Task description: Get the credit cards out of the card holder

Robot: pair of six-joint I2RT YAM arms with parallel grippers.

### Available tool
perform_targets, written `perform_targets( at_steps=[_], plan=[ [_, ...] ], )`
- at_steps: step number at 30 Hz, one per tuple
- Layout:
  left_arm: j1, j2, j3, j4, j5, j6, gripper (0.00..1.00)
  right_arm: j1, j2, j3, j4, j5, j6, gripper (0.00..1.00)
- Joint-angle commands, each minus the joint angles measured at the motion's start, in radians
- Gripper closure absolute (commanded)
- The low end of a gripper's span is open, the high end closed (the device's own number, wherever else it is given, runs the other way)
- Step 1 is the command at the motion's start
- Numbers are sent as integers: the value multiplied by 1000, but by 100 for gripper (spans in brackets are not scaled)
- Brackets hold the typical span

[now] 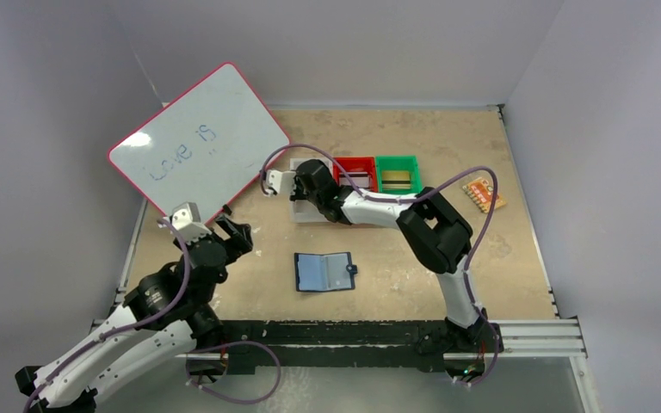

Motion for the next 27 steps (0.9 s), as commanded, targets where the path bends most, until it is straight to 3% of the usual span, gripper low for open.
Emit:
perform_targets(
  at_steps=[1,27],
  plan=[
    [1,-48,29,-10,-56,-24,22,-14,-8,56,-11,-3,-42,100],
    [0,-64,19,-7,-62,-30,22,-41,69,103,-33,-38,-87,96]
  ],
)
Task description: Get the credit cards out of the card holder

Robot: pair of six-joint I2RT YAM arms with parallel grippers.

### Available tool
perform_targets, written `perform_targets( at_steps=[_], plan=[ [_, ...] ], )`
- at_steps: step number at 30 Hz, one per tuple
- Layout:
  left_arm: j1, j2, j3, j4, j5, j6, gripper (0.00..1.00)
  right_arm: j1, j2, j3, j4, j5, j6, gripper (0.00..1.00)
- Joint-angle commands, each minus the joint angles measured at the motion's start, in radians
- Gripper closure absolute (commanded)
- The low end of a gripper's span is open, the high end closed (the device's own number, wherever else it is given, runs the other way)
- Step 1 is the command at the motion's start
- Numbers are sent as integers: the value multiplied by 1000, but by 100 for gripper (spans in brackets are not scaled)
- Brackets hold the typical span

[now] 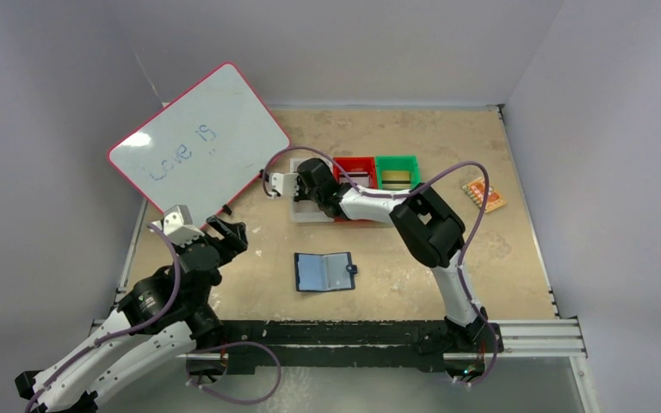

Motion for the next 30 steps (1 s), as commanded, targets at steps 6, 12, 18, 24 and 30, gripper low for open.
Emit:
perform_targets(
  at_steps=[6,12,18,24,30],
  plan=[
    [0,-1,17,6,-24,-13,22,-11,-10,51,0,-43,-32,86],
    [-2,1,20,9,-17,-9,22,-14,4,75,-43,-54,-34,85],
    [-3,7,17,12,-14,-7,22,-17,-9,71,-63,-73,-27,76],
    [-3,12,14,15,-11,-7,22,-27,-15,72,-101,-106,-24,72],
    [-5,11,11,18,-9,-6,22,-36,-10,80,-121,-120,-21,71]
  ],
)
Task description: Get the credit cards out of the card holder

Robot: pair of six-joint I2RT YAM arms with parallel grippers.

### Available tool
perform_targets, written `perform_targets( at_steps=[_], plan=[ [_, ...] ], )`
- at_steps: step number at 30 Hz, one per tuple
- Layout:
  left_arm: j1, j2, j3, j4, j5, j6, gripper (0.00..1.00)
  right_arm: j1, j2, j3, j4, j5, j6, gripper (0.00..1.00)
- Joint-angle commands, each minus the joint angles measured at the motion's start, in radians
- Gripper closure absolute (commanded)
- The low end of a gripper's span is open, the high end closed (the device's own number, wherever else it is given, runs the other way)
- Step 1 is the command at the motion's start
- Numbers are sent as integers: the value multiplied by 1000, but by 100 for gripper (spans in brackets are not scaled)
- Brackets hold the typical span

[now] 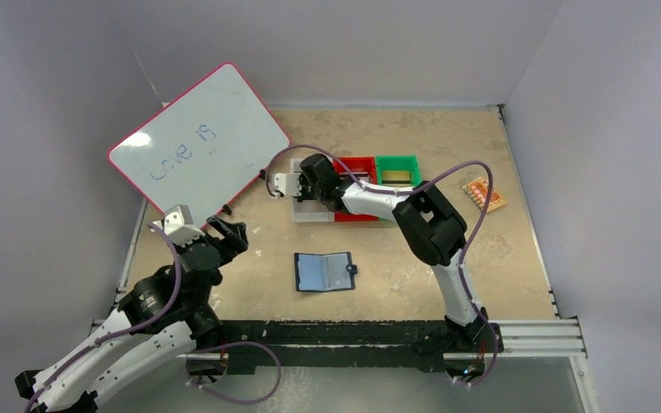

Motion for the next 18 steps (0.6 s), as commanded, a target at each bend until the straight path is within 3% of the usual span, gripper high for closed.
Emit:
perform_targets(
  at_steps=[1,18],
  plan=[
    [-4,7,12,18,-9,0,22,-10,-9,47,-19,-26,2,71],
    [-6,13,13,22,4,4,22,-11,-18,102,-71,-96,54,63]
  ],
)
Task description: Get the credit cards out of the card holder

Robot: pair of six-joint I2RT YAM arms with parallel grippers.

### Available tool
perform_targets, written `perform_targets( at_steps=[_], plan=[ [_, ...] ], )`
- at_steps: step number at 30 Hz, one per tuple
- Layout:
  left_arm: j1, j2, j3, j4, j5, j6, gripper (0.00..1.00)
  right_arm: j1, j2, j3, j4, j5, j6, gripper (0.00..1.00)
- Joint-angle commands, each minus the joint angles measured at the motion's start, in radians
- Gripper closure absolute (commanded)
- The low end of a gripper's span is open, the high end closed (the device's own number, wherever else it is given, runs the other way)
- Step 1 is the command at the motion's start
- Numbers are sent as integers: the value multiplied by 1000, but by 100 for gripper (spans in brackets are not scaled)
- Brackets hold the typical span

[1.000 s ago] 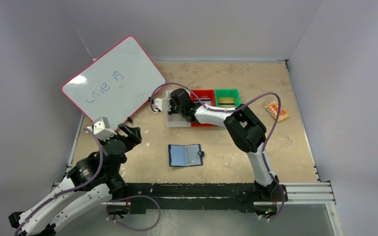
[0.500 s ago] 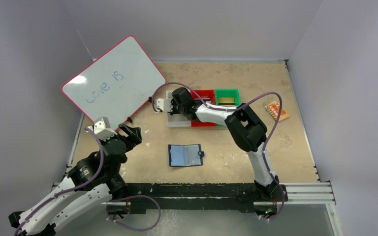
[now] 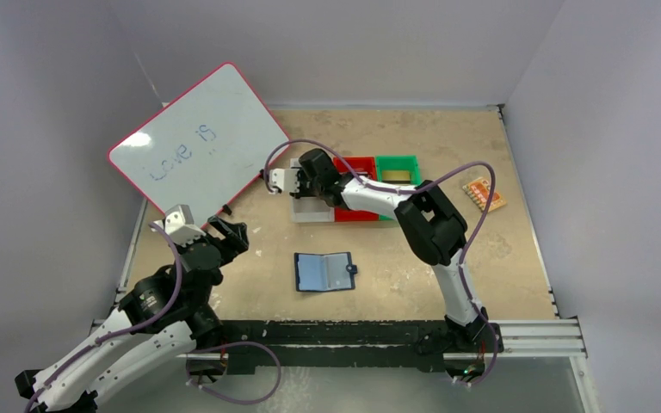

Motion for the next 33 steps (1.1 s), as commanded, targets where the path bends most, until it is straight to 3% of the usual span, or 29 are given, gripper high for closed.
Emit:
perform_targets(
  at_steps=[1,12,20,27,30,33],
  plan=[
    [-5,9,12,22,0,3,23,-5,-18,53,-15,-46,36,61],
    [-5,12,16,17,6,-1,23,-9,-3,57,-1,-27,57,61],
    [-5,28,16,19,4,4,23,-7,-142,-7,143,-25,244,63],
    [-5,82,13,38,32,20,18,-4,-449,-226,332,56,723,45],
    [-5,140,5,63,81,28,17,-13,-584,-317,215,116,1103,25],
    [-5,211,-9,87,155,19,17,-27,-695,-440,155,-28,1289,22]
  ],
)
